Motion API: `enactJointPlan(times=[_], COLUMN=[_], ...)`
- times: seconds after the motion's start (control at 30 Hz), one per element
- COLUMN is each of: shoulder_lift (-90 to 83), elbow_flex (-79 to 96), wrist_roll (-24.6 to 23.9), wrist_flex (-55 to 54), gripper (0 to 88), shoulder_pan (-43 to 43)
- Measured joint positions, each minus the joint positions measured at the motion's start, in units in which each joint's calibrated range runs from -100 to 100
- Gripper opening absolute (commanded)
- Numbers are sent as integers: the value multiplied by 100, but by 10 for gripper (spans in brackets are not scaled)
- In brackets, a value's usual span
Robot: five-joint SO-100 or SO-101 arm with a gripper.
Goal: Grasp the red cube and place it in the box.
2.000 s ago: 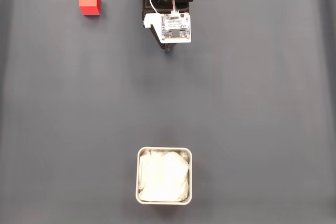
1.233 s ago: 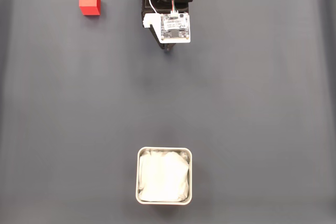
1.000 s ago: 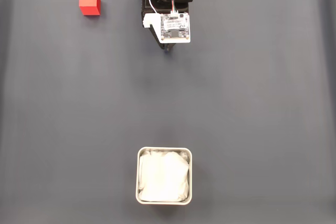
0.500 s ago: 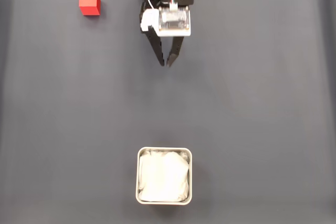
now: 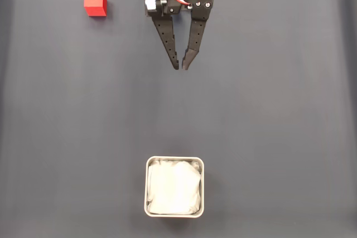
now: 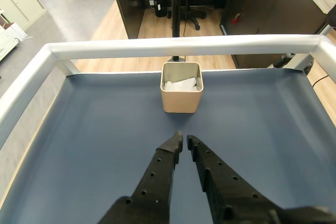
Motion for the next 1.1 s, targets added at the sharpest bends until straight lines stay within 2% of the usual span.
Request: enactJointPlan(times=[0.5,1.1], shoulder_lift=[1407,1641], elbow_flex=[-1881,-1980], wrist_roll=[-137,-249], wrist_flex=[1225,1440], gripper=[0,0], shoulder_pan=[905,1973])
